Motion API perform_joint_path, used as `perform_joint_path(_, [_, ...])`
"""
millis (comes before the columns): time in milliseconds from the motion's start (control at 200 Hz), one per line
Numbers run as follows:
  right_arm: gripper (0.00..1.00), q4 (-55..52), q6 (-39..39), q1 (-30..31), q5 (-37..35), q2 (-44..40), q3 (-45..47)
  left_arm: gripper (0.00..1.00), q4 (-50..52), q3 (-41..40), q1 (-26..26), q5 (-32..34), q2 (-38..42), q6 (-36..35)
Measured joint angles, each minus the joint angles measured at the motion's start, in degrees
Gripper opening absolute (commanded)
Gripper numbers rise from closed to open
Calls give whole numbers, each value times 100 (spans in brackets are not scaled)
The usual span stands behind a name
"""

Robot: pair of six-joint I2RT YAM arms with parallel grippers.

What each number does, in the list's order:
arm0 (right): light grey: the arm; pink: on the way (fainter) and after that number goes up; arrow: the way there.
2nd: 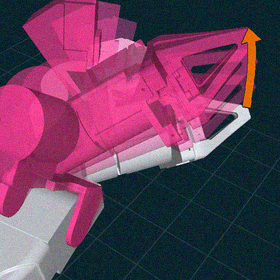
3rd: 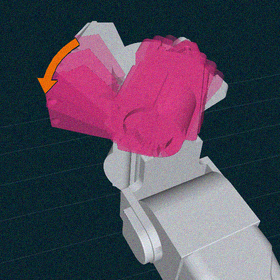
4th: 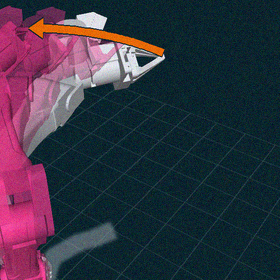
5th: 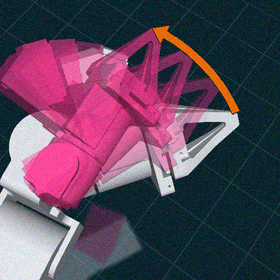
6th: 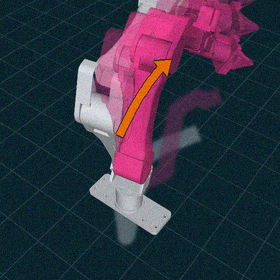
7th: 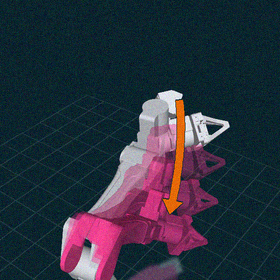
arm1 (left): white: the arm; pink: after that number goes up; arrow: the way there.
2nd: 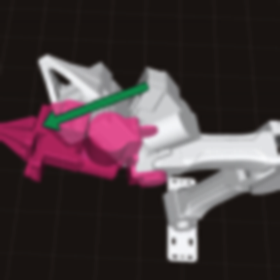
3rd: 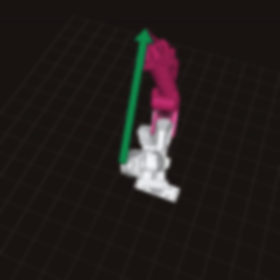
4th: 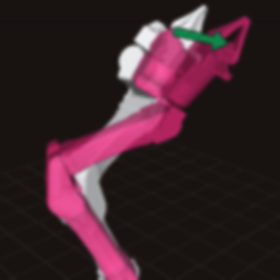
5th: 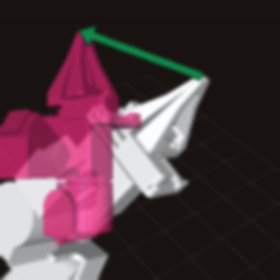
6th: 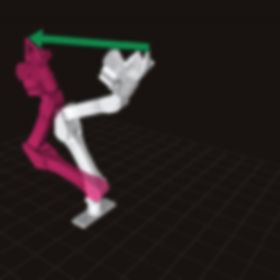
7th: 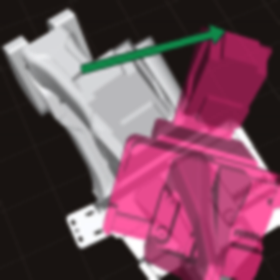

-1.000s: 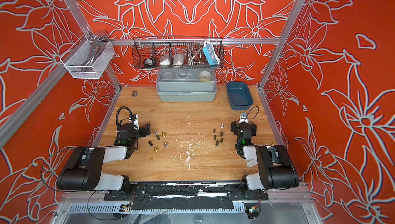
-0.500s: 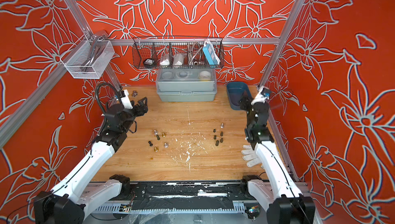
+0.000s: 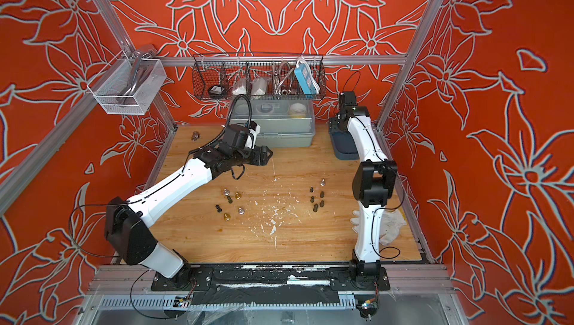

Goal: Put the chess pieces into the storage box
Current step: Pick up the storage box at the corner of the board.

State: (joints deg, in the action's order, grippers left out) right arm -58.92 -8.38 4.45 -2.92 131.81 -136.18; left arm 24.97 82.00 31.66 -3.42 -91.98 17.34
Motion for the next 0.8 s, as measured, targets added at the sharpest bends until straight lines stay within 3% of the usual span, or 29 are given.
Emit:
perform_joint_path(100, [71,-901,236,-4,-2,1174,-1565,69,199,4,61,-149,-59,4])
perform_joint_path(170, [70,-1257,372,-4,-7,1598,-1974,68,249,4,72,-221,-44,4])
perform_joint_path(395, [51,-1408,728,-9,-13,1720,-1475,66,247,-424,92,-258,284,31])
perform_joint_path(716, [0,-1364,949,-9,33,1897,-1681,63,254,-1759,-17,96,1864,227])
perform_joint_path(801, [0,-1294,896,-9,33,1888,-1628,60,243,-1958,-114,142,2328,280])
